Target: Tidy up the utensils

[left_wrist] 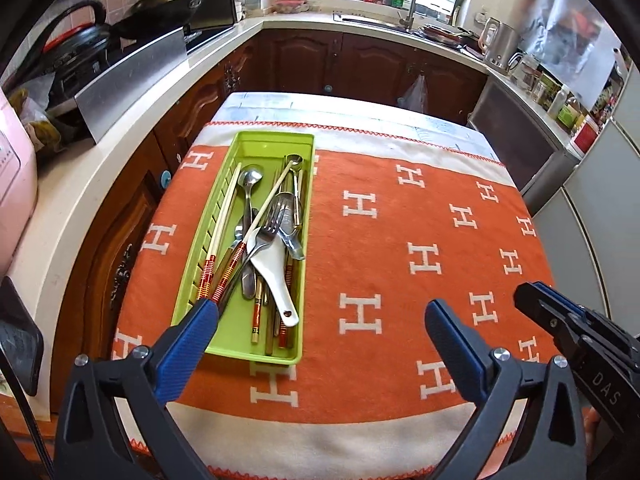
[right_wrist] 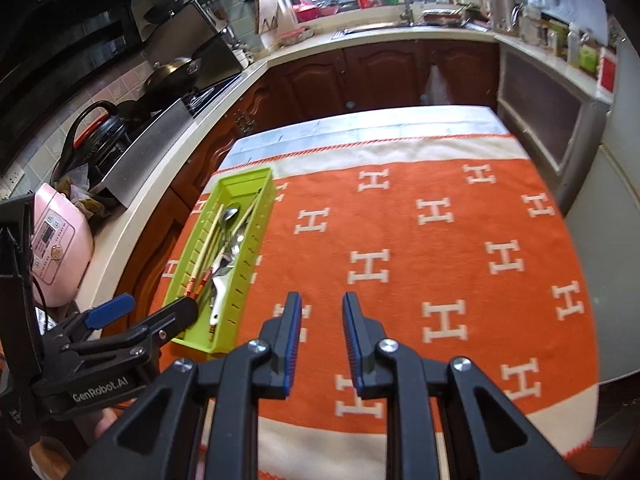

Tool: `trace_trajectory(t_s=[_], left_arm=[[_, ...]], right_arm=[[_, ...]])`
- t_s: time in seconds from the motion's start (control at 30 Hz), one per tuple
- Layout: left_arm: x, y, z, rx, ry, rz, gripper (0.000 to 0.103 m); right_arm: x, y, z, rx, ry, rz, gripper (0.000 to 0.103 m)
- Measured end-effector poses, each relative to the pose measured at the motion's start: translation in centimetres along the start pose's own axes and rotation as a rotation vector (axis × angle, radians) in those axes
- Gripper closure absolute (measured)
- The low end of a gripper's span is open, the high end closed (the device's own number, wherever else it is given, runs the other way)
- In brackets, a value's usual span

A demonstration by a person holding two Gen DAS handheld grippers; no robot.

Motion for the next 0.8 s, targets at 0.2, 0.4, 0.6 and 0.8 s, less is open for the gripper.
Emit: trace_trajectory(t_s=[0.2,0.4,0.6,0.8], left_arm=[[-0.4,-1.1,-1.3,-0.008,0.021,-0.009,0.001],[-0.7,-1.9,-2.7,0.006,0.050,-0.018,0.001],[-0.7,-1.7,-3.0,0.001,0.053,-0.015,0.001],[-0.6,-1.7,-3.0,0.036,0.060,-0.037,0.001]], right_arm=[[-0.4,-1.7,-0.8,-0.026,0.003,-0.028,0.071],[-0.6,-2.9,-0.8,-0.038,0.001,-0.060,0.065],[-0.6,-3.4,-1.1,-0.067,0.007,-0.076,0.065],[-0.5,-3.8,-0.7,-0.081,-0.014,-0.102,0.065]])
Point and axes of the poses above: each gripper's, at about its wrist camera, not at the fingertips, and y roughly the way its jaws point, z to its left, x to its top, the point moved 3 cm from there along y, roughly the way its jaws point, and after that the axes turned 5 degrees about -x, right-handed, at the moved point
